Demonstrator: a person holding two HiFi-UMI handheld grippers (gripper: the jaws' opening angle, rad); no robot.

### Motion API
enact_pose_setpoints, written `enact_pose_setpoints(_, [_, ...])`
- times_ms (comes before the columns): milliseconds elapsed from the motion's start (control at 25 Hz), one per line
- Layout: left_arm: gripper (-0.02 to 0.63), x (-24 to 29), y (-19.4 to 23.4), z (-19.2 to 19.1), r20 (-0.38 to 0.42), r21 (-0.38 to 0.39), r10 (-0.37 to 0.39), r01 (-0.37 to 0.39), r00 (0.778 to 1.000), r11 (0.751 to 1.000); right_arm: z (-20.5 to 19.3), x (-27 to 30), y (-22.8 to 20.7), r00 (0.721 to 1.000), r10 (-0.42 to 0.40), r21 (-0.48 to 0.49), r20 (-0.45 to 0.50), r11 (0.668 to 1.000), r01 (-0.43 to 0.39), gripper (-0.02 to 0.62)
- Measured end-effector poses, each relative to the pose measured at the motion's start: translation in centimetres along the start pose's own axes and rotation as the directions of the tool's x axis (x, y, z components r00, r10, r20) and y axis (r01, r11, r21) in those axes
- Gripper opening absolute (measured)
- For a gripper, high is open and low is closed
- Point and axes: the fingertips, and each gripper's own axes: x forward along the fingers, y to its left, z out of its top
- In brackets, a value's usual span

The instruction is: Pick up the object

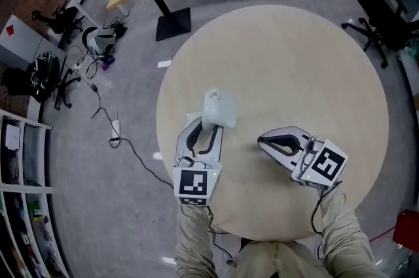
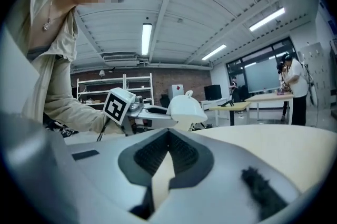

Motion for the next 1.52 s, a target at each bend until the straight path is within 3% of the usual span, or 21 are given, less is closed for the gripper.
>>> enact_pose_setpoints(400, [0.133, -9.4, -8.0, 6.0, 0.142, -0.073, -0.135, 0.146, 0.981, 0.987, 5.2, -6.6, 5.5, 0.997, 0.018, -0.097, 0.071, 0.995, -0.012, 0.002])
enact_pose_setpoints(480, [0.133, -11.3, -9.6, 6.6, 0.144, -0.101, -0.134, 0.150, 0.980, 0.984, 5.3, -8.1, 6.9, 0.997, 0.025, -0.105, 0.074, 0.994, -0.017, 0.002])
enact_pose_setpoints(920, [0.135, -17.7, -16.2, 8.4, 0.186, -0.097, -0.094, 0.113, 0.978, 0.989, 5.0, -13.8, 13.0, 0.993, 0.076, -0.131, 0.086, 0.989, -0.065, 0.002])
enact_pose_setpoints(1320, [0.135, -22.0, -19.2, 10.1, 0.238, -0.067, -0.115, 0.135, 0.964, 0.989, 6.0, -17.2, 17.5, 0.992, 0.039, -0.166, 0.120, 0.986, -0.019, 0.002])
enact_pose_setpoints(1520, [0.135, -26.2, -22.0, 9.2, 0.242, -0.056, -0.143, 0.161, 0.960, 0.985, 4.8, -18.9, 22.0, 0.997, 0.002, -0.171, 0.074, 0.985, 0.011, 0.002])
